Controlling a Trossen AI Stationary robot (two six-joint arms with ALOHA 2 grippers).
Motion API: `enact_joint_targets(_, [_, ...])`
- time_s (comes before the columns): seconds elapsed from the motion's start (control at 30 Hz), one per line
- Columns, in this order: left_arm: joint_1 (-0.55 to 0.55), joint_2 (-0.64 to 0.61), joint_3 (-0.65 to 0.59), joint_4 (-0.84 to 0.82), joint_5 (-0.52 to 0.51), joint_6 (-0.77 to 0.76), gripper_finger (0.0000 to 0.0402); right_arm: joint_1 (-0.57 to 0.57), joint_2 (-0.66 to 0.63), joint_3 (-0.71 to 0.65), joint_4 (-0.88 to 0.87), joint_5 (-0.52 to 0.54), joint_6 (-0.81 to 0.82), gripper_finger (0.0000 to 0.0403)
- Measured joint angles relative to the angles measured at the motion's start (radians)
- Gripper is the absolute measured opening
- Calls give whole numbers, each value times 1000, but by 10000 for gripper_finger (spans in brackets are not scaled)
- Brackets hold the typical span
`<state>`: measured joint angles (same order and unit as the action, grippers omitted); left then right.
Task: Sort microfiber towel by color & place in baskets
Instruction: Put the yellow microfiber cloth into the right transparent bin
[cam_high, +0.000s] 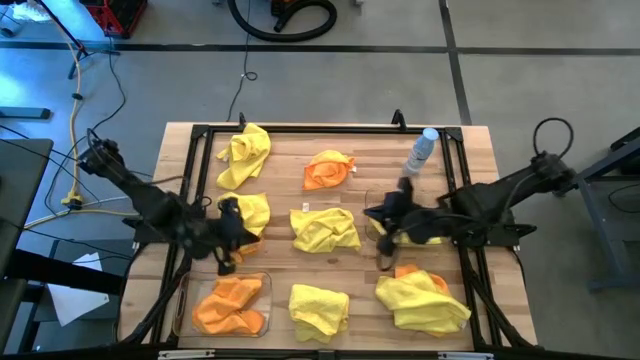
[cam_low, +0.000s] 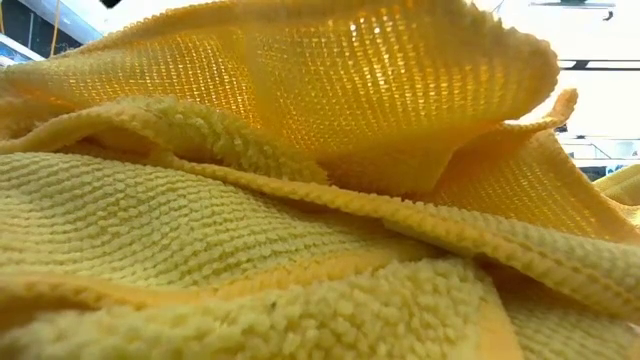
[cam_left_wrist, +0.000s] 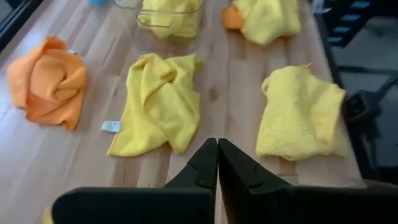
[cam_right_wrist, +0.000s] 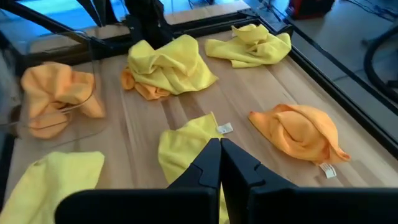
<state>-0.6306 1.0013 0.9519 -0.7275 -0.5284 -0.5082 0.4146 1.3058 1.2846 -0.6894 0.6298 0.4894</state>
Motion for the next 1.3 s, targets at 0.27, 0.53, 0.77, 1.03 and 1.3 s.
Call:
enact_joint_targets(0.27, [5,-312,-222,107,72,151,0,-89,315,375,-245,-128,8,0])
enact_joint_targets(0.53, [5,-499,-317,151,73,340,0,-186,623,754,-532,-271,8,17])
enact_joint_targets(0.77, [5,-576,-336,141,73,347,0,-257,857,967,-714,-373,2,101])
enact_joint_targets(1.03, [5,-593,-336,113,73,348,0,-284,985,959,-713,-403,-107,200])
enact_joint_targets(1.3, [5,-592,-336,78,73,326,0,-293,1107,958,-695,-455,-163,222])
